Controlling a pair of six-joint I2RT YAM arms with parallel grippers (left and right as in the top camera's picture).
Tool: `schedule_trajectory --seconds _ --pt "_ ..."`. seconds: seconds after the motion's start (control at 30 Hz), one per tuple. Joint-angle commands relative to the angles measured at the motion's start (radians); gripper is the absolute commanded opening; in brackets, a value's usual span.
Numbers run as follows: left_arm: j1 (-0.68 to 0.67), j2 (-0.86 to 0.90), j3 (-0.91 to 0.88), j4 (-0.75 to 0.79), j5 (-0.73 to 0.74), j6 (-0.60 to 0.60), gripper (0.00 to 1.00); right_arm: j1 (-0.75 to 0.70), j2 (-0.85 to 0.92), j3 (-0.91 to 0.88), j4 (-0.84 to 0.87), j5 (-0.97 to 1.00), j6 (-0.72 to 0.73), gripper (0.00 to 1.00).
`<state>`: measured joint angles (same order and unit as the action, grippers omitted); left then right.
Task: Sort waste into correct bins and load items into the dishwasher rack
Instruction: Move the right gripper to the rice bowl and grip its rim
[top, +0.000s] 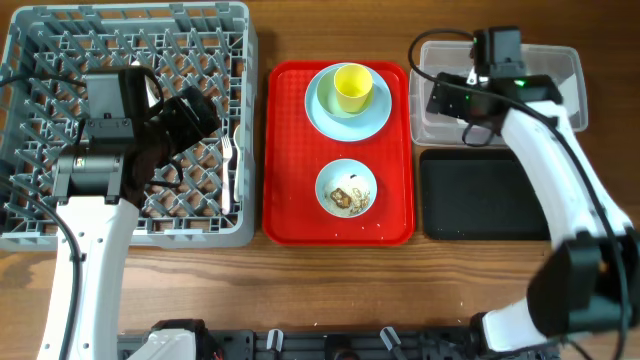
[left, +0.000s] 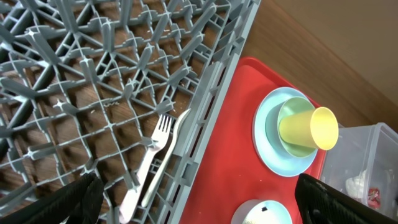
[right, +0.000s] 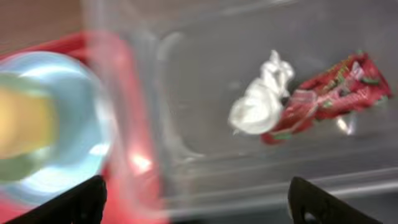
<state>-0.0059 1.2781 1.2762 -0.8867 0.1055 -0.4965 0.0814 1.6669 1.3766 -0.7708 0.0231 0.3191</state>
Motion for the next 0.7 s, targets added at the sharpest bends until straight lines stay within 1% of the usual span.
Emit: schedule_trajectory --seconds 0.0,0.03,0.07,0.1,0.17,0.2,0.23,0.27,0.3,0.33,0.37,0.4,0.5,0.53,0.57,0.63,0.67 --pt "0.005 0.001 0.001 0.003 0.009 -0.010 1.00 -0.004 -0.167 0.030 -0.113 -0.299 -0.044 0.88" --pt "0.005 0.001 0.001 0.002 0.009 -0.010 1.00 -0.003 -0.196 0.030 -0.150 -0.370 -0.066 0.89" --pt "0.005 0.001 0.001 0.002 0.009 -0.010 1.00 0.001 -0.221 0.029 -0.192 -0.455 -0.101 0.93" --pt "0.005 0.001 0.001 0.003 0.009 -0.010 1.00 0.007 -0.233 0.029 -0.222 -0.515 -0.132 1.00" --pt "0.005 0.001 0.001 0.003 0.009 -0.010 1.00 0.029 -0.236 0.028 -0.315 -0.642 -0.195 1.00" --pt "0.005 0.001 0.001 0.003 0.009 -0.010 1.00 0.048 -0.233 0.021 -0.356 -0.663 -0.216 1.00" --pt "0.005 0.001 0.001 0.002 0.009 -0.010 1.00 0.074 -0.231 0.009 -0.392 -0.663 -0.236 0.95" --pt "0.005 0.001 0.001 0.003 0.009 -0.010 1.00 0.103 -0.231 -0.005 -0.415 -0.653 -0.258 0.85" --pt "0.005 0.001 0.001 0.003 0.009 -0.010 1.00 0.131 -0.231 -0.021 -0.425 -0.641 -0.266 0.67" --pt "0.005 0.001 0.001 0.003 0.009 -0.010 1.00 0.166 -0.231 -0.047 -0.422 -0.626 -0.261 0.50" --pt "0.005 0.001 0.001 0.003 0.009 -0.010 1.00 0.214 -0.231 -0.084 -0.406 -0.623 -0.249 0.27" --pt "0.005 0.001 0.001 0.003 0.009 -0.010 1.00 0.252 -0.231 -0.119 -0.374 -0.623 -0.221 0.20" --pt "0.005 0.001 0.001 0.003 0.009 -0.010 1.00 0.374 -0.231 -0.216 -0.219 -0.602 -0.108 0.09" --pt "0.005 0.001 0.001 0.002 0.009 -0.010 1.00 0.412 -0.231 -0.238 -0.170 -0.555 -0.051 0.09" --pt "0.005 0.001 0.001 0.003 0.009 -0.010 1.00 0.506 -0.231 -0.282 -0.078 -0.391 0.097 0.09" --pt "0.005 0.001 0.001 0.003 0.009 -0.010 1.00 0.598 -0.224 -0.295 -0.034 -0.244 0.180 0.13" --pt "0.005 0.001 0.001 0.003 0.009 -0.010 1.00 0.651 -0.216 -0.295 -0.013 -0.173 0.211 0.18"
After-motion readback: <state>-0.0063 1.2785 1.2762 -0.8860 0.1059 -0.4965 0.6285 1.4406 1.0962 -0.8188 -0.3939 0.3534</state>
